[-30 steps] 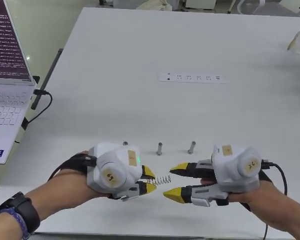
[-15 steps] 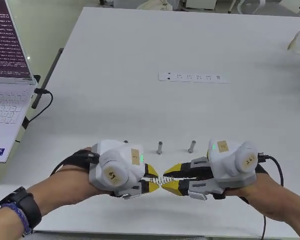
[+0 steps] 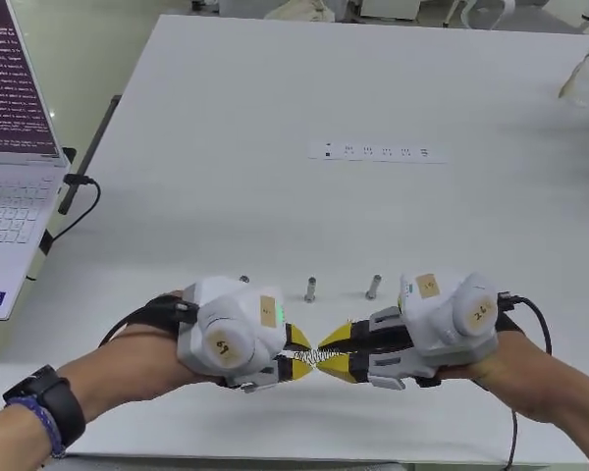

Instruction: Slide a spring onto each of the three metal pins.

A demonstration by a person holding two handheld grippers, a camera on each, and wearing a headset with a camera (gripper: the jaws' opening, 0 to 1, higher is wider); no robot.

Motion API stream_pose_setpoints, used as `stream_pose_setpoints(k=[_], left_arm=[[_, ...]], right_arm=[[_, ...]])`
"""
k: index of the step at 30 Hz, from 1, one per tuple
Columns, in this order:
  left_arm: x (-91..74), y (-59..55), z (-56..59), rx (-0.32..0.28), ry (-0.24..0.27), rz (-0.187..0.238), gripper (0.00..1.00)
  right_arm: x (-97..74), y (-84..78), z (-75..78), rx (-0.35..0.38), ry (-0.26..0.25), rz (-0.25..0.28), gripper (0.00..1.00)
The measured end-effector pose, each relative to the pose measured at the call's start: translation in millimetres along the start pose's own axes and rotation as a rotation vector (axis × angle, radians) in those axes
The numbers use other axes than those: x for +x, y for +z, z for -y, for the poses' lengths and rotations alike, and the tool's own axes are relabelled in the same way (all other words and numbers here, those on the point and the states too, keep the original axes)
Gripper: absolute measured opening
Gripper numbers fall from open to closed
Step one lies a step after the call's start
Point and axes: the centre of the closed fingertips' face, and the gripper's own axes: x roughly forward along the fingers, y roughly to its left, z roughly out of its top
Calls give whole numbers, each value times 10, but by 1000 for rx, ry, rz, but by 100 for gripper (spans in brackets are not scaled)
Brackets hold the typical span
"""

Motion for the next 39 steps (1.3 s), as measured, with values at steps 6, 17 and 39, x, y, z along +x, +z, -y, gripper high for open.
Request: stream_pose_setpoints(k=[6, 17, 39], left_arm=[[63, 27, -14, -4, 6, 8, 3], [126, 40, -24, -15, 9, 12, 3], [206, 281, -90, -85, 8, 116, 2]], right_arm=[[-55, -14, 26, -17, -5, -38, 8], [-117, -39, 43, -31, -11, -80, 8], [-280, -7, 103, -218, 42, -292, 9]])
